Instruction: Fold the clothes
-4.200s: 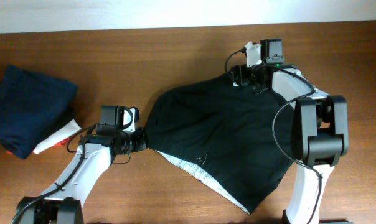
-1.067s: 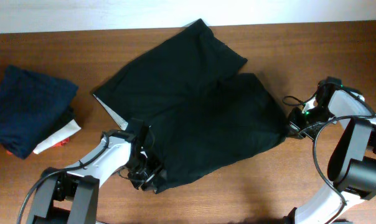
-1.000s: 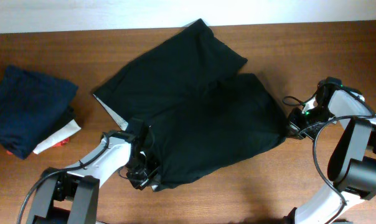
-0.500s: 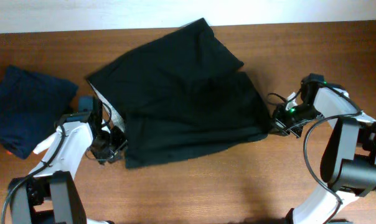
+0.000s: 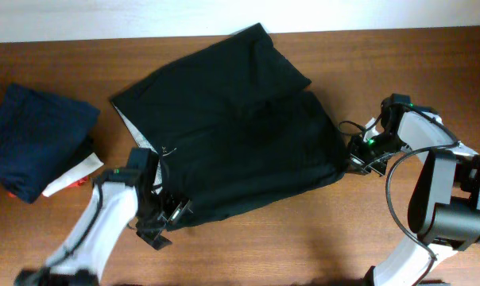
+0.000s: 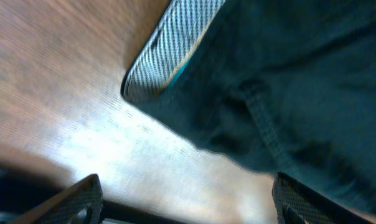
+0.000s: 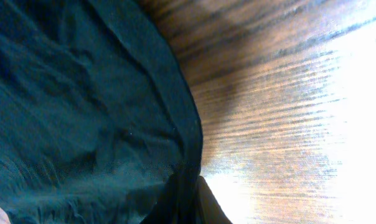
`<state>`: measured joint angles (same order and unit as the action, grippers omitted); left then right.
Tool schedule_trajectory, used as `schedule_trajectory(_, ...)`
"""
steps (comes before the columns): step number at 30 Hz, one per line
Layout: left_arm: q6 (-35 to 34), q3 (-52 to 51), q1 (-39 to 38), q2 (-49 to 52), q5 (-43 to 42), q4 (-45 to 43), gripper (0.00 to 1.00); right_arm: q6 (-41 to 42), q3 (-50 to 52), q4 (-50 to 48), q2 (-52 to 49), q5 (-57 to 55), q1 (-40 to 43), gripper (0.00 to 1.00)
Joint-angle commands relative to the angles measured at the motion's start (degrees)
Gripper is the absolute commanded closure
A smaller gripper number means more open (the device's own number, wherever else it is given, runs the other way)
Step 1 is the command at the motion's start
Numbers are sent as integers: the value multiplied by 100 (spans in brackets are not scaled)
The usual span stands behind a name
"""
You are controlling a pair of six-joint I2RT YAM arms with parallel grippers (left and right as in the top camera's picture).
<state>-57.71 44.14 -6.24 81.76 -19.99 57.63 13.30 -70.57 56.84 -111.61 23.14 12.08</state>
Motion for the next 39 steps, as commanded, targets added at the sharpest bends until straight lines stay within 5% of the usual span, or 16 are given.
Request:
schedule_trajectory(1, -1377, -483, -201, -737, 658, -317, 13, -85, -85, 0, 26, -133, -44, 94)
schedule_trajectory(8, -2179, -1471, -201, -774, 498, -1703, 13, -103, -87, 79, 26, -133, -44, 93)
schedule_trajectory(11, -2177, -1685, -201, -774, 1062, -2339, 18, -103, -85, 81, 26, -136, -44, 93)
schedule_trajectory(14, -2175, -1685, -201, -774, 1388, -2361, 62, -103, -87, 79, 26, -138, -42, 93)
schedule_trajectory(18, -1526, -1683, -201, -776, 1209, -2310, 99, -103, -87, 79, 26, -286, 7, 93)
schedule_trajectory(22, -83, -1379, -190, -822, 861, -2260, 99, -310, -247, 254, 162, -278, 400, 96)
schedule_trajectory(28, 2061, 570, -192, -852, 887, -592, 99, -601, -553, 863, 1215, -282, 1200, 96)
schedule_trajectory(33, 2503, 1965, -197, -1185, 883, 835, 99, -706, -553, 1239, 2446, -278, 2052, 96)
schedule_trajectory(39, 2426, 2192, -195, -2514, 883, 1816, 99, -754, -909, 1397, 3482, -275, 2240, 96)
